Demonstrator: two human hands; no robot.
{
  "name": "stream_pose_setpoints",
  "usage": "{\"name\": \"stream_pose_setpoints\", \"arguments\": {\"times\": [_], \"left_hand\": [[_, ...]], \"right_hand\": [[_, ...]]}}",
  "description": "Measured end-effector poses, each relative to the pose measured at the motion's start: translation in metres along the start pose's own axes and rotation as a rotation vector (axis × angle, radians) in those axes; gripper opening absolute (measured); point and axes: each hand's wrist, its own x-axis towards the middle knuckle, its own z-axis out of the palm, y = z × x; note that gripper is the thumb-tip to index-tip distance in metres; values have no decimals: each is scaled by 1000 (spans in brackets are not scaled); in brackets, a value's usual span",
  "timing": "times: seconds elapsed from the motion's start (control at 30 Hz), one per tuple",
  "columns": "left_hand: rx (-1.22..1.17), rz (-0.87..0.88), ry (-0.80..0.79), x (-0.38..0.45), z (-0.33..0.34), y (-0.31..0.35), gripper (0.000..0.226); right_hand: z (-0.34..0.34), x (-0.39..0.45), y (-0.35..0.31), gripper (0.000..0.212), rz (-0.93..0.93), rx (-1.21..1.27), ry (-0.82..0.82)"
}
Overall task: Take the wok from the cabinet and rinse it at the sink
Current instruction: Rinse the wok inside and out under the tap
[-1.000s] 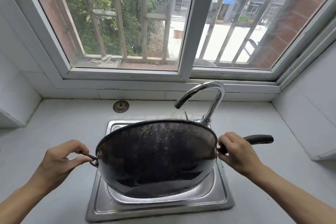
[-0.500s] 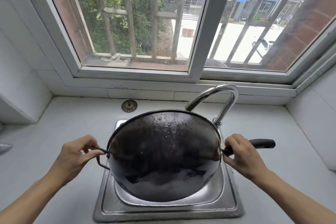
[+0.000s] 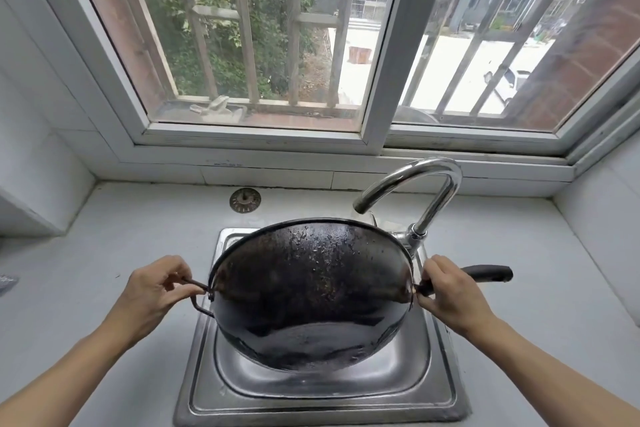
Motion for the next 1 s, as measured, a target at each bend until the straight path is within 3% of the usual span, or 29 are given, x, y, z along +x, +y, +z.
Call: {"name": "stream_pose_setpoints", "arguments": {"times": [0.23,0.53,0.77,1.0], "left_hand": [[38,-52,3,9,10,-7,29],[122,112,142,12,14,6,16],[184,230,83,11,11,-2,47],[335,272,46,11,12,-6,53]], "right_hand": [[8,2,7,41,23,49,-13],[8,-2,15,41,-36,31,-28],[5,-5,23,38,-36,66,-39],[10,-7,24,40,-36,44,-65]]}}
